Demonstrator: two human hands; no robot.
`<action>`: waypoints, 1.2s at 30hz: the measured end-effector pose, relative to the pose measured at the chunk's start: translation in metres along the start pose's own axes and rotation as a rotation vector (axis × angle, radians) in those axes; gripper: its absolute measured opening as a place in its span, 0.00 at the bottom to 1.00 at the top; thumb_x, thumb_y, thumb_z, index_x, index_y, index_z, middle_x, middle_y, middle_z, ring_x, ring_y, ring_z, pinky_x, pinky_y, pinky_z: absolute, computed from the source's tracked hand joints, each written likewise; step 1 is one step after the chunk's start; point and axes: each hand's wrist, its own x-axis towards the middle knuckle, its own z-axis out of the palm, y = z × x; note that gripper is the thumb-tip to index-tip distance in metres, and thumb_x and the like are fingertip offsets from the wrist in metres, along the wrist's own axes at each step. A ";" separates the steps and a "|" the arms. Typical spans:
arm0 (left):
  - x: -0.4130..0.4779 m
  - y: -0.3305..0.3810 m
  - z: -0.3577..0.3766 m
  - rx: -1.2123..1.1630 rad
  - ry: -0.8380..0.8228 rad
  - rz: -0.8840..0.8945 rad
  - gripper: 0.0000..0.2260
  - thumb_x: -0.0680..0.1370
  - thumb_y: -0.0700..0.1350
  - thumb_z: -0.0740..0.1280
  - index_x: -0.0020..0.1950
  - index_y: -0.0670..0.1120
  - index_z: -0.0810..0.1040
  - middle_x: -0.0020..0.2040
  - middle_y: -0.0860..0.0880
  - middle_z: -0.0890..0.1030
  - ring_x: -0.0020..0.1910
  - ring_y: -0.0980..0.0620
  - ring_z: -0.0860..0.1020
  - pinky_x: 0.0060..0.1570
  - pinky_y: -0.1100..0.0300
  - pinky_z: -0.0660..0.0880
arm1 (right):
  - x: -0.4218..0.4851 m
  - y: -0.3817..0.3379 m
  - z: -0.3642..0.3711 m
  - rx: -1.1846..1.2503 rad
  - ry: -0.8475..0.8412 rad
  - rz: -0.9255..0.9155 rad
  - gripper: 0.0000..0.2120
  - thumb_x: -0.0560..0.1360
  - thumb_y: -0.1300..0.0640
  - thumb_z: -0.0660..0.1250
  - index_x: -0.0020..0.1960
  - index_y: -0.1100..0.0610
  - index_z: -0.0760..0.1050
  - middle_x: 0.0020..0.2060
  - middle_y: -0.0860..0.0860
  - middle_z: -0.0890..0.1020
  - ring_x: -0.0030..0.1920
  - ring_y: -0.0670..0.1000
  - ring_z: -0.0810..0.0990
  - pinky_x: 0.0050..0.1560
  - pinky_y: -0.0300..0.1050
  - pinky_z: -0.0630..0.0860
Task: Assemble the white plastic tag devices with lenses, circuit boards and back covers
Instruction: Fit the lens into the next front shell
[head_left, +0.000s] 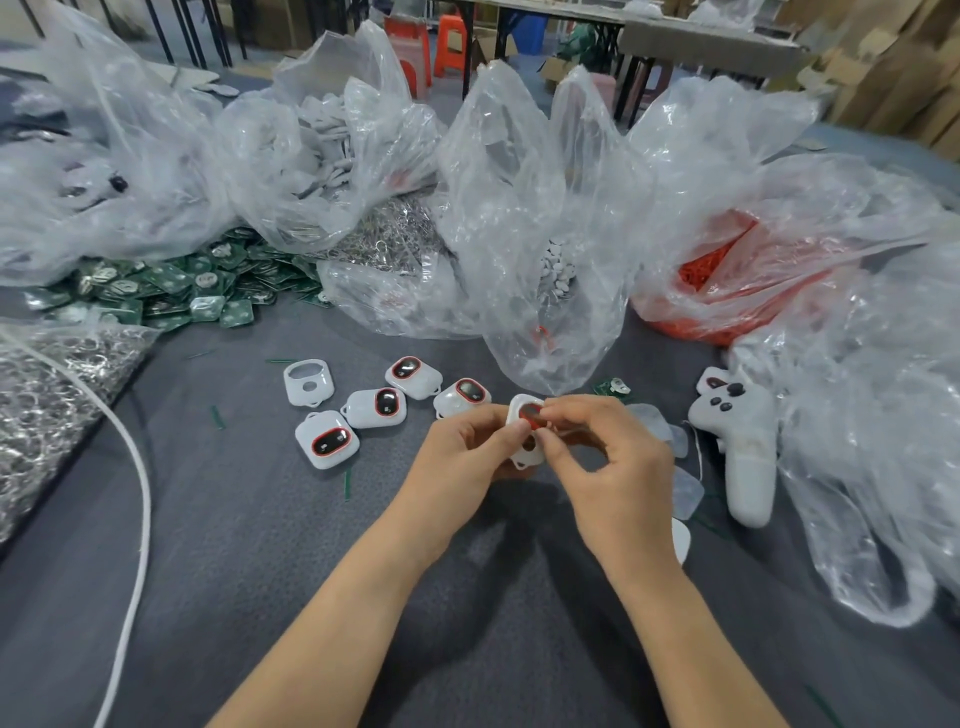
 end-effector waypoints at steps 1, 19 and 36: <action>0.000 0.000 0.000 0.004 -0.004 -0.001 0.09 0.80 0.38 0.62 0.52 0.38 0.81 0.52 0.35 0.81 0.50 0.48 0.78 0.53 0.52 0.79 | 0.000 0.000 0.000 -0.022 0.018 -0.025 0.07 0.69 0.68 0.74 0.46 0.60 0.81 0.43 0.50 0.82 0.45 0.46 0.81 0.47 0.43 0.79; 0.000 -0.004 -0.004 0.001 -0.048 -0.002 0.10 0.72 0.50 0.68 0.50 0.50 0.86 0.49 0.46 0.85 0.50 0.51 0.81 0.50 0.58 0.79 | -0.001 0.003 -0.002 -0.097 0.047 -0.079 0.04 0.69 0.66 0.75 0.42 0.61 0.82 0.45 0.51 0.80 0.45 0.46 0.78 0.45 0.39 0.77; -0.002 -0.006 0.002 0.094 -0.097 0.048 0.09 0.75 0.47 0.66 0.49 0.43 0.82 0.42 0.46 0.83 0.43 0.53 0.80 0.53 0.51 0.78 | 0.002 0.004 -0.003 0.034 -0.074 0.101 0.08 0.69 0.69 0.71 0.37 0.58 0.76 0.50 0.48 0.77 0.47 0.49 0.78 0.45 0.39 0.76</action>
